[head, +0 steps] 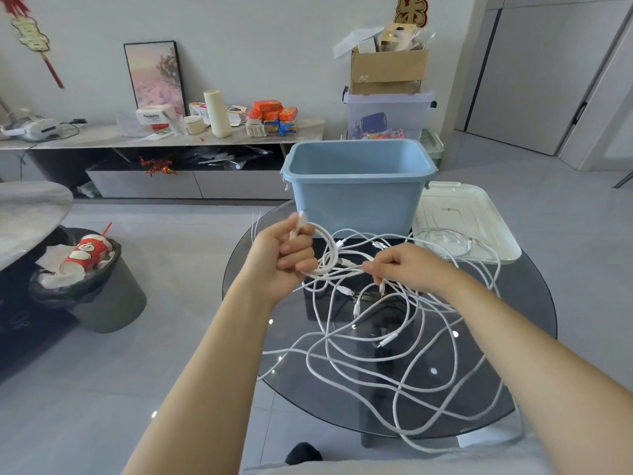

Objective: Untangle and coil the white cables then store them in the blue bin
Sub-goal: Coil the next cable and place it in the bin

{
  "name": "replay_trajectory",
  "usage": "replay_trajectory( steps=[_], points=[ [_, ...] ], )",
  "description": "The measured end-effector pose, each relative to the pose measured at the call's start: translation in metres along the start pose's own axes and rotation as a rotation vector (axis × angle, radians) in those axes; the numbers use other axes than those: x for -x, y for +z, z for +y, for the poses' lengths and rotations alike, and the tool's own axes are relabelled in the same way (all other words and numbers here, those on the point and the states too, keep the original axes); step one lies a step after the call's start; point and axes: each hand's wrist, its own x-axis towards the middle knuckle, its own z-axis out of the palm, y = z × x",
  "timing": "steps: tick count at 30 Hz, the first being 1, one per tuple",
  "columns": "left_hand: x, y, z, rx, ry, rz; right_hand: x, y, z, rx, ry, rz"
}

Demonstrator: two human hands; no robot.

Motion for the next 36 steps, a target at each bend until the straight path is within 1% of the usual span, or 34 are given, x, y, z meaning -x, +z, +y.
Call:
replay_trajectory(
  steps=[2,4,6,7,10,12,15,17,18,22,24,26,28,31,33,36],
  points=[
    [0.002,0.002,-0.003,-0.145,-0.057,-0.044,-0.004,0.004,-0.002,0.032,0.04,0.064],
    [0.003,0.002,-0.004,-0.237,-0.099,-0.065,-0.008,0.005,-0.005,0.09,0.076,0.151],
    [0.003,0.0,-0.002,-0.274,-0.109,-0.059,-0.009,0.002,-0.005,0.167,0.098,0.191],
    [0.004,-0.001,0.0,-0.261,-0.104,-0.05,-0.008,-0.002,-0.003,0.161,0.109,0.191],
    [0.008,-0.008,0.009,-0.176,-0.073,-0.024,-0.005,-0.01,0.009,-0.021,0.109,0.151],
    [0.009,-0.013,0.013,-0.177,-0.062,0.006,-0.003,-0.014,0.014,-0.145,0.116,0.149],
    [0.009,-0.015,0.013,-0.274,-0.091,0.054,0.0,-0.019,0.015,-0.306,0.116,0.137],
    [0.007,-0.011,0.009,-0.396,-0.128,0.073,0.0,-0.019,0.009,-0.305,0.098,0.161],
    [0.006,-0.008,0.006,-0.452,-0.142,0.085,-0.001,-0.018,0.005,-0.257,0.081,0.219],
    [0.002,0.004,-0.007,-0.583,-0.192,0.137,-0.003,-0.004,-0.013,0.005,0.023,0.587],
    [0.0,0.008,-0.013,-0.626,-0.21,0.137,0.0,0.006,-0.027,0.06,-0.049,0.69],
    [-0.003,0.01,-0.019,-0.591,-0.201,0.135,0.005,0.014,-0.041,0.062,-0.146,0.747],
    [-0.006,0.013,-0.023,-0.507,-0.171,0.127,0.009,0.021,-0.05,0.094,-0.255,0.754],
    [-0.007,0.014,-0.024,-0.339,-0.124,0.118,0.011,0.027,-0.054,0.248,-0.421,0.714],
    [-0.005,0.015,-0.024,-0.238,-0.119,0.111,0.013,0.026,-0.053,0.366,-0.494,0.669],
    [-0.004,0.017,-0.024,-0.157,-0.091,0.159,0.013,0.026,-0.049,0.567,-0.558,0.586]
  ],
)
